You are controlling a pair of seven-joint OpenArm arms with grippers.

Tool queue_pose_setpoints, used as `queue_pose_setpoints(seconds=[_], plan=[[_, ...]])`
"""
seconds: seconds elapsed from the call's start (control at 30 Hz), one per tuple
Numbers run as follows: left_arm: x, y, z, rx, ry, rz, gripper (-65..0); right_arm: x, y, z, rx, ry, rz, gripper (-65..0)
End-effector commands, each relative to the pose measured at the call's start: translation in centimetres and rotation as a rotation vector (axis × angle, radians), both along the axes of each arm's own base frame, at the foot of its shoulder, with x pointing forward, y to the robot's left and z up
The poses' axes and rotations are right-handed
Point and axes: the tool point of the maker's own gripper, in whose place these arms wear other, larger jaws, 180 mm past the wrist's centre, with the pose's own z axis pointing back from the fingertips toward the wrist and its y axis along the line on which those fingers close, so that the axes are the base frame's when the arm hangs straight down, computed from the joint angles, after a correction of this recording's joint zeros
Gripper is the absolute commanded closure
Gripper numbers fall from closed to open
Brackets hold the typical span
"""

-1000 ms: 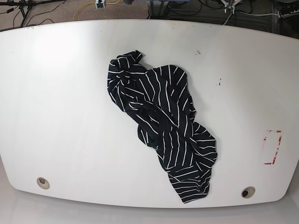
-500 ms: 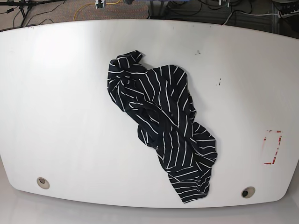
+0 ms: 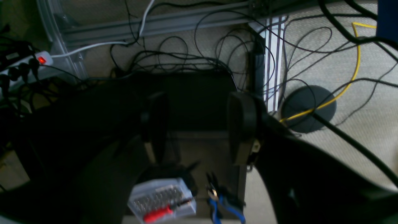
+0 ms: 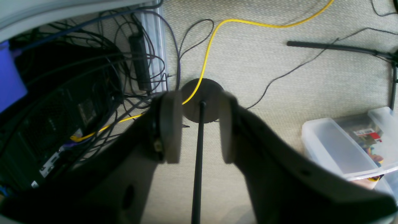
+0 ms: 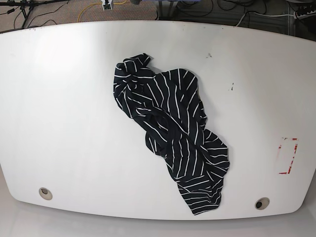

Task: Fold the T-shirt properly

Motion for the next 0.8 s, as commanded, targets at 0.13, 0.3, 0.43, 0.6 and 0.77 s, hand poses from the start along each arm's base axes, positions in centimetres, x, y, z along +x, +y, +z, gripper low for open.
queue_pose_setpoints(seconds=[0.13, 0.3, 0.43, 0.6, 0.77], plan=[[2.7, -0.3, 2.5, 0.011, -0.111, -0.015, -28.7, -1.0, -0.4, 0.3, -0.012, -0.01, -0.004, -18.9], [3.6, -0.7, 4.2, 0.015, -0.156, -0.029, -28.7, -1.0, -0.5, 1.4, 0.007, -0.058, -0.091, -18.7], [3.5, -0.7, 4.8, 0.018, -0.161, -0.033, -28.7, -1.1, -0.3, 2.6, 0.049, -0.097, -0.135, -18.7], [2.6, -0.7, 4.9, 0.016, -0.145, -0.029, -28.7, -2.2, -0.8, 4.0, 0.043, -0.118, -0.16, -18.7], [1.3, -0.6, 5.3, -0.005, -0.134, 0.034, -28.7, -3.3, -1.0, 5.4, 0.062, -0.137, -0.15, -18.7]])
